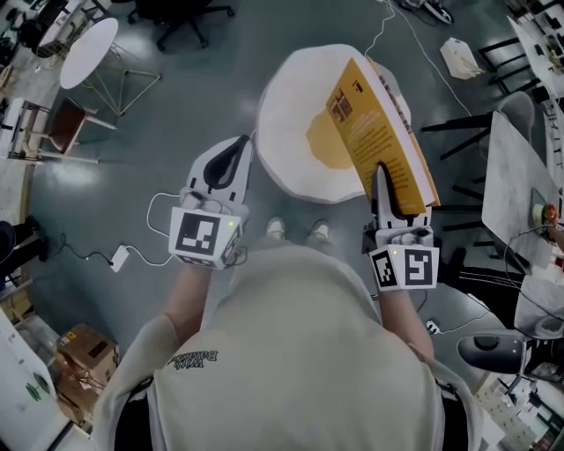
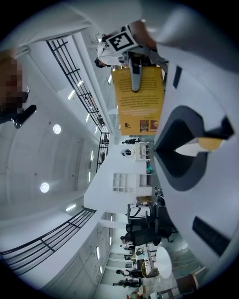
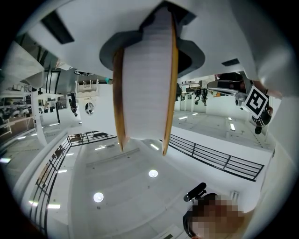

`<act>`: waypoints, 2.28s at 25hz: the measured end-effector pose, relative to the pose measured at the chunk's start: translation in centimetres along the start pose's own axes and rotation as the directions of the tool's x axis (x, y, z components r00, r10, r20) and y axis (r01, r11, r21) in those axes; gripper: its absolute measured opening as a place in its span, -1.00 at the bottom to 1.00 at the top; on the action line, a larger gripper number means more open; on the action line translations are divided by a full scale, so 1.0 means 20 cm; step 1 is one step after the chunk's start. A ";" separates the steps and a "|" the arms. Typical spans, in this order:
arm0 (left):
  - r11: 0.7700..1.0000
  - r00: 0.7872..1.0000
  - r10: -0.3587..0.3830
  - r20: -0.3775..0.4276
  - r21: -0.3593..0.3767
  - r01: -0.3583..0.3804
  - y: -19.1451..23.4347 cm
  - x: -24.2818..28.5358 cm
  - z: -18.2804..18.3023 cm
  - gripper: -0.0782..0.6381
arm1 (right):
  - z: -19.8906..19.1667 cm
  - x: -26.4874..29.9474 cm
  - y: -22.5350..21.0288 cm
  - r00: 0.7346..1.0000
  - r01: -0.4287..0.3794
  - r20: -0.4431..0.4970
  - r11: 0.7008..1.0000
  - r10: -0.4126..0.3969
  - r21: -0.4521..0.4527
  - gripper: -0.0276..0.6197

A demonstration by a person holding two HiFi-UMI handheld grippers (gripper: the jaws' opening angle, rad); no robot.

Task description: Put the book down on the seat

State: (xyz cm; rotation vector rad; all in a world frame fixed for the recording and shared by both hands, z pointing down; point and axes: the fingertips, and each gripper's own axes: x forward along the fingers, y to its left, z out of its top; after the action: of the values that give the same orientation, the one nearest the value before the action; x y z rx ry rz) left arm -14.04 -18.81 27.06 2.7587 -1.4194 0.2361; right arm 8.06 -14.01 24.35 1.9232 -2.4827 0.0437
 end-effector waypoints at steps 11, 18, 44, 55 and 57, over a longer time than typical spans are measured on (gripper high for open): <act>1.000 1.000 0.011 -0.014 -0.006 -0.011 -0.09 0.12 0.04 -0.76 | -0.01 0.07 -0.16 1.000 -0.026 -0.019 1.000 0.025 -0.016 -0.45; 1.000 0.999 0.008 -0.044 -0.014 -0.008 -0.13 0.19 -0.04 -0.76 | -0.11 0.10 -0.24 0.998 -0.027 -0.066 0.999 0.025 -0.031 -0.45; 0.997 0.980 -0.014 -0.200 -0.080 -0.002 0.02 0.88 -1.37 -0.76 | -1.75 0.87 -0.39 0.914 -0.107 -0.385 0.991 0.129 0.078 -0.45; 0.992 0.953 -0.038 -0.301 -0.129 -0.001 0.06 1.12 -2.25 -0.76 | -2.61 1.06 -0.35 0.870 -0.170 -0.466 0.985 0.163 0.027 -0.44; 0.984 0.952 -0.050 -0.303 -0.180 -0.005 0.06 1.15 -2.35 -0.76 | -2.75 1.10 -0.34 0.863 -0.180 -0.475 0.983 0.170 0.026 -0.45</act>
State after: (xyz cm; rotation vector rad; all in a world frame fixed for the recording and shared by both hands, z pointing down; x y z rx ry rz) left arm -7.56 -33.57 76.93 2.4606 -1.2617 0.4873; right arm 8.32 -35.85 79.84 1.4430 -2.2897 0.4355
